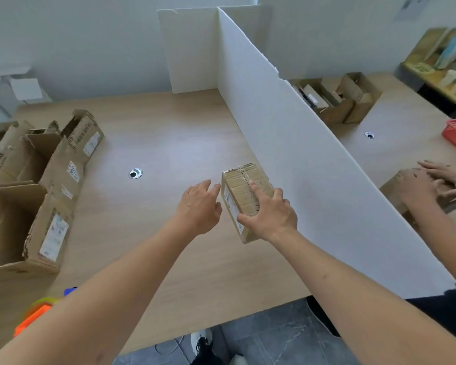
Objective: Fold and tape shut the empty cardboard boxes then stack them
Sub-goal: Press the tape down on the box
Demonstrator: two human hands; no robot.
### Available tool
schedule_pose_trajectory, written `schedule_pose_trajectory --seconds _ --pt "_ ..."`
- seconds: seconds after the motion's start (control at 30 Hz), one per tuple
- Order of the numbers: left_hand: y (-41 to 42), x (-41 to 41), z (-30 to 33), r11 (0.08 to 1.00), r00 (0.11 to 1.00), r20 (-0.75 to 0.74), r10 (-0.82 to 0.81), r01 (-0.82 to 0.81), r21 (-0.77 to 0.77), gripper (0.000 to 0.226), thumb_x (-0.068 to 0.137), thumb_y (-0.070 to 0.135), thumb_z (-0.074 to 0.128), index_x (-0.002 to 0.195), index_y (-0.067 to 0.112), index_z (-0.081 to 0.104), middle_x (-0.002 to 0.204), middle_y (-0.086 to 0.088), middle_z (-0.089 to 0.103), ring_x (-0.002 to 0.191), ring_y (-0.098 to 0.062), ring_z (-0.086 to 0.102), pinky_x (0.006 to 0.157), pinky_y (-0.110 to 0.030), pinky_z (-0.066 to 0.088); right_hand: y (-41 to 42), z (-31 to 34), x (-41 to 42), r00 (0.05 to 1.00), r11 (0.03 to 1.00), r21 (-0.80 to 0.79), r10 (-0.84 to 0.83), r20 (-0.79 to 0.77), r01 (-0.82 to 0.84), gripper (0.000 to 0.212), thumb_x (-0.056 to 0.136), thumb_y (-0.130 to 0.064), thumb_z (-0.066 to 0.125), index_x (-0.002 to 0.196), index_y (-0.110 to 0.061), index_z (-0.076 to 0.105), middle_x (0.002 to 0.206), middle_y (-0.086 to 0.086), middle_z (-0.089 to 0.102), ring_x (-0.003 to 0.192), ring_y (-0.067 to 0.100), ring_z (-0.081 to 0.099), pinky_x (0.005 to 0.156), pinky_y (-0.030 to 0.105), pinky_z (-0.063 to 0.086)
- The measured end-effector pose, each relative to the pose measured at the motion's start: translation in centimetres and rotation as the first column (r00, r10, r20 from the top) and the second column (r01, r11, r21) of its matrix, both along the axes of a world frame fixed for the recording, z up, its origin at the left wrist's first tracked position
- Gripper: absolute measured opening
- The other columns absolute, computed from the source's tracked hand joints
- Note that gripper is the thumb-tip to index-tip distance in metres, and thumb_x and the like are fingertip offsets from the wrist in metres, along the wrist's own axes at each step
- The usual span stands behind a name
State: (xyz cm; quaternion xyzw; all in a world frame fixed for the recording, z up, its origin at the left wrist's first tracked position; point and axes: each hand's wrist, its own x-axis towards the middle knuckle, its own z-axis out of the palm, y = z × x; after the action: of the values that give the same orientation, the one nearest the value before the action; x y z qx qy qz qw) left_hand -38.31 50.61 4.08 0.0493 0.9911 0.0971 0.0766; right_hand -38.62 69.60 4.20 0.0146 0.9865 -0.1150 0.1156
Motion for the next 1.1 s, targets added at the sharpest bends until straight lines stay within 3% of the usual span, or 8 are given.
schedule_pose_trajectory --seconds 0.13,0.4,0.8,0.97,1.1 --pt "-0.6 -4.2 -1.2 1.0 1.0 0.003 -0.026 0.026 0.011 0.056 0.102 0.031 0.048 0.155 0.014 0.036 0.161 -0.014 0.034 0.144 -0.032 0.036 0.117 -0.042 0.028 -0.2 -1.3 -3.5 0.999 0.999 0.011 -0.044 0.012 0.044 0.095 0.073 -0.074 0.062 0.154 -0.057 0.014 0.147 0.009 0.031 0.117 0.033 0.051 0.1 0.041 0.045" --pt "-1.7 -11.6 -3.4 1.0 0.997 0.075 -0.026 0.025 0.009 0.058 0.103 0.031 0.047 0.156 0.014 0.033 0.162 -0.014 0.032 0.146 -0.033 0.034 0.121 -0.043 0.025 -2.3 -4.5 -10.7 0.995 0.995 -0.008 -0.099 0.022 0.1 0.093 0.074 -0.072 0.061 0.154 -0.056 0.015 0.145 0.01 0.032 0.119 0.034 0.049 0.101 0.042 0.045" --pt "-2.9 -25.2 -10.2 0.982 0.977 0.113 0.181 -0.187 0.04 0.056 0.103 0.029 0.045 0.155 0.012 0.033 0.159 -0.016 0.033 0.141 -0.036 0.037 0.115 -0.043 0.028 -5.9 -11.6 -28.8 0.993 0.997 -0.063 -0.047 -0.108 0.04 0.088 0.075 -0.071 0.065 0.153 -0.049 0.029 0.146 0.011 0.032 0.117 0.037 0.05 0.103 0.044 0.043" --pt "-2.7 -27.8 -12.9 0.971 0.965 0.134 0.225 -0.234 0.054 0.054 0.103 0.027 0.046 0.153 0.011 0.035 0.156 -0.016 0.036 0.138 -0.036 0.04 0.113 -0.044 0.031 -6.2 -14.8 -31.9 0.992 0.998 -0.041 -0.052 -0.117 0.047 0.079 0.079 -0.074 0.063 0.149 -0.045 0.038 0.149 0.011 0.03 0.124 0.038 0.045 0.104 0.044 0.038" --pt "-2.0 -28.2 -13.8 0.965 0.961 0.136 0.241 -0.252 0.068 0.052 0.103 0.026 0.046 0.152 0.01 0.037 0.154 -0.017 0.038 0.137 -0.035 0.041 0.112 -0.044 0.032 -5.4 -16.6 -32.5 0.994 0.999 -0.025 -0.045 -0.104 0.042 0.084 0.079 -0.083 0.055 0.151 -0.046 0.034 0.161 0.015 0.02 0.137 0.04 0.037 0.111 0.048 0.034"
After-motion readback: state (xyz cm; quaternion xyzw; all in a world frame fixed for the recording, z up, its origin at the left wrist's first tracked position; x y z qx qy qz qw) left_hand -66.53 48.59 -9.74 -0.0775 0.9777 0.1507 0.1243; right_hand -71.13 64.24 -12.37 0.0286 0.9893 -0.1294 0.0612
